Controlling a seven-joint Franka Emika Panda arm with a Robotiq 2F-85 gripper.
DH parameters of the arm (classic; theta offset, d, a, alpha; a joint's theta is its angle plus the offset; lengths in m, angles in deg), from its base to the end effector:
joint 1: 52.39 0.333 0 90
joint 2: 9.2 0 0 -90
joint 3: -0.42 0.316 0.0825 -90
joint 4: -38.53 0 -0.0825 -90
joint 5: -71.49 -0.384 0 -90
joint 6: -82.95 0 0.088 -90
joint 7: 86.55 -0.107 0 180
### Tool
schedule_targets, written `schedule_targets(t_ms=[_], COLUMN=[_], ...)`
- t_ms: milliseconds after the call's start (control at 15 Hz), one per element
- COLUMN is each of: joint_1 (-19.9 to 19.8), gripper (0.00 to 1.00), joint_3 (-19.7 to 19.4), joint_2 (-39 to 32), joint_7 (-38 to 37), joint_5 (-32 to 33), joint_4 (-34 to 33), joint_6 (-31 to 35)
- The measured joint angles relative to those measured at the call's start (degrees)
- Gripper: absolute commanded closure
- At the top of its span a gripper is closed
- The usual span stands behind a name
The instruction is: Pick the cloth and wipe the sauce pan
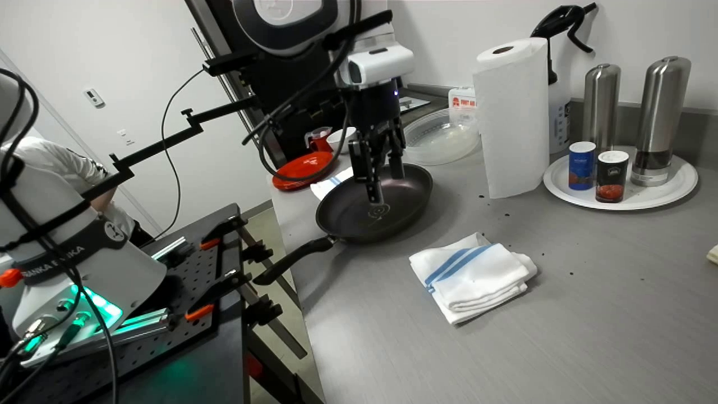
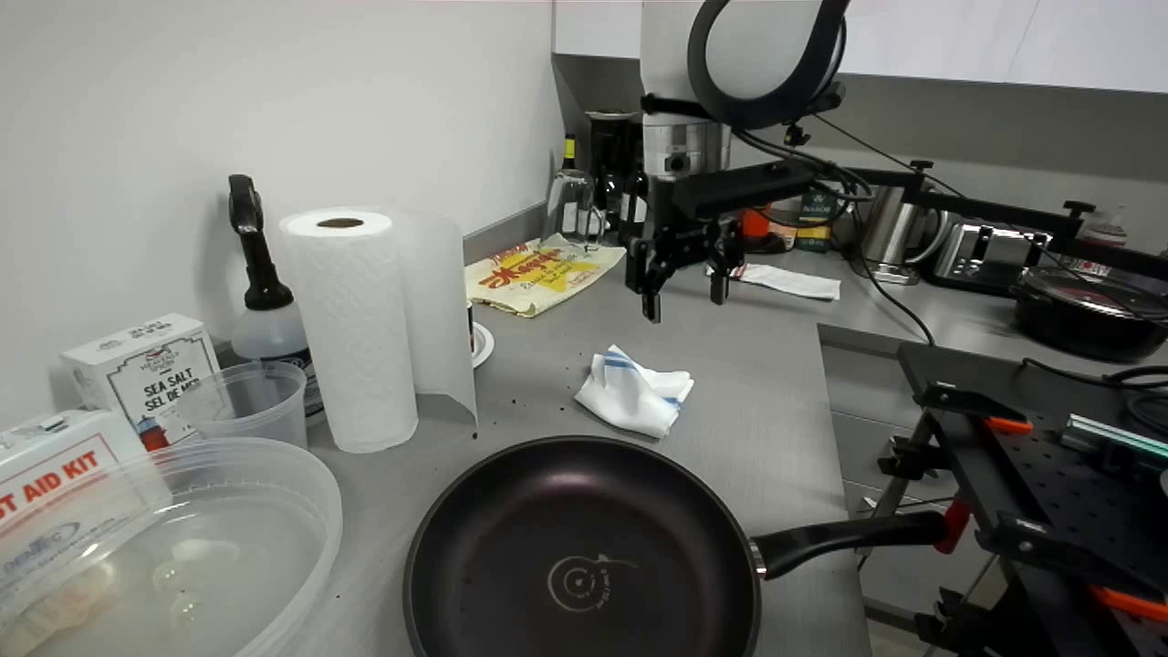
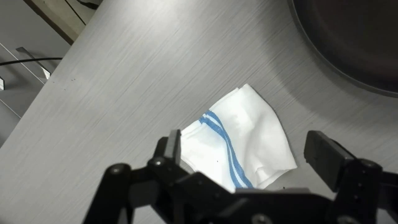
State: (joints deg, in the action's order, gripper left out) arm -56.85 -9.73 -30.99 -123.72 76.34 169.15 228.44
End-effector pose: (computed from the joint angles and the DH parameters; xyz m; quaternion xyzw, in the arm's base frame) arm 0.5027 -0.1337 0.1799 0.9137 -0.3985 -0.0465 0.0653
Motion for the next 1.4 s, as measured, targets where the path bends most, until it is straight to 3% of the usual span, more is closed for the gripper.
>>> schedule_targets(t_ms=[667,1400], joint_1=[1.33,4.12], gripper=[0.0,0.0], joint_3=[-1.78,-4.39], joint_2=[-10.85,-14.76], joint_7=[-0.76,-4.44], joint_5=[-0.91,-1.05], joint_4=[-6.42,-9.99], joint_6=[0.58,0.57])
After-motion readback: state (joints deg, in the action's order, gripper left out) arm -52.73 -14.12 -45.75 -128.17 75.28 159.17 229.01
